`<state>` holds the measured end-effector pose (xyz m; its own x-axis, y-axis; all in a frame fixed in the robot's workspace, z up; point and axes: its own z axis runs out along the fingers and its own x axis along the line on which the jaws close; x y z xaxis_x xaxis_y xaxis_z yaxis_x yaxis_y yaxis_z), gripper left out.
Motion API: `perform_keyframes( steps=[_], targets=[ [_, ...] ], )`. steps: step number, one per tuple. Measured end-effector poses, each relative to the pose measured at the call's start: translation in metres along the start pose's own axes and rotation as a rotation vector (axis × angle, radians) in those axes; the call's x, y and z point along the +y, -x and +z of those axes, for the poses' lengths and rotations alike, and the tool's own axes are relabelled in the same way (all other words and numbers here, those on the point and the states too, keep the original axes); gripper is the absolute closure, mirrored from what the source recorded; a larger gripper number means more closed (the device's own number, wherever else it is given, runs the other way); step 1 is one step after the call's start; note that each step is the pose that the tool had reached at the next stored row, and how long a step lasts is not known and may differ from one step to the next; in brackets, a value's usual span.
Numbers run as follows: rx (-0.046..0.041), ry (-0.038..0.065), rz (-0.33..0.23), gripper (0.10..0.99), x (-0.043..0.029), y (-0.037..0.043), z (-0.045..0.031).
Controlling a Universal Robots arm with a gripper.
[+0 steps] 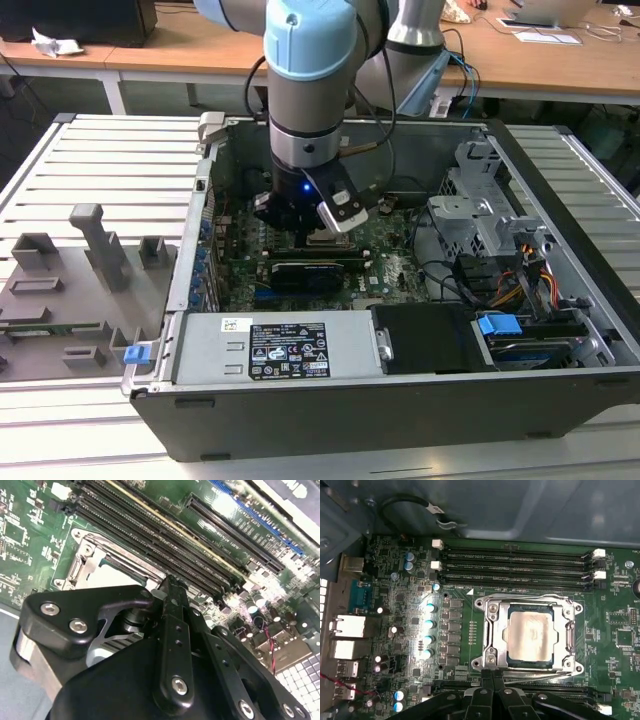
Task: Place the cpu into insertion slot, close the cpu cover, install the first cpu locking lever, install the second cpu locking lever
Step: 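Install the second cpu locking lever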
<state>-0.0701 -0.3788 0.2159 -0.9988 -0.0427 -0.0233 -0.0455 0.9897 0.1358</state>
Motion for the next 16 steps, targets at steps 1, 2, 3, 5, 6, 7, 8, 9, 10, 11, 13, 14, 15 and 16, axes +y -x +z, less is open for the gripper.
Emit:
perform_keyframes(
  steps=[1, 2, 3, 5, 6, 7, 8, 9, 10, 11, 13, 14, 15, 16],
  targets=[
    [-0.0001, 0.003, 0.0, 0.98, -0.0018, -0.0005, 0.0001],
    [-0.0002, 0.006, 0.0, 0.98, -0.0027, -0.0013, 0.0002],
    [-0.001, 0.012, 0.0, 0.98, -0.0038, -0.0025, 0.0003],
    [-0.0024, 0.025, 0.0, 0.98, -0.0045, -0.0045, 0.0026],
    [-0.0028, 0.029, 0.0, 0.98, -0.0046, -0.0047, 0.0044],
    [-0.0029, 0.029, 0.0, 0.98, -0.0049, -0.0048, 0.0057],
    [-0.0029, 0.03, 0.0, 0.98, -0.005, -0.0049, 0.0067],
    [-0.0035, 0.031, 0.0, 0.98, -0.0051, -0.0056, 0.0075],
    [-0.0039, 0.032, 0.0, 0.98, -0.0052, -0.006, 0.008],
    [-0.0043, 0.033, -0.001, 0.98, -0.0053, -0.0062, 0.0088],
    [-0.0046, 0.036, -0.001, 0.98, -0.0054, -0.0065, 0.0095],
    [-0.0051, 0.041, -0.001, 0.98, -0.0054, -0.0066, 0.01],
    [-0.0054, 0.043, -0.001, 0.98, -0.0054, -0.0067, 0.0105],
    [-0.0055, 0.047, -0.001, 0.98, -0.0056, -0.0067, 0.0111]
  ],
)
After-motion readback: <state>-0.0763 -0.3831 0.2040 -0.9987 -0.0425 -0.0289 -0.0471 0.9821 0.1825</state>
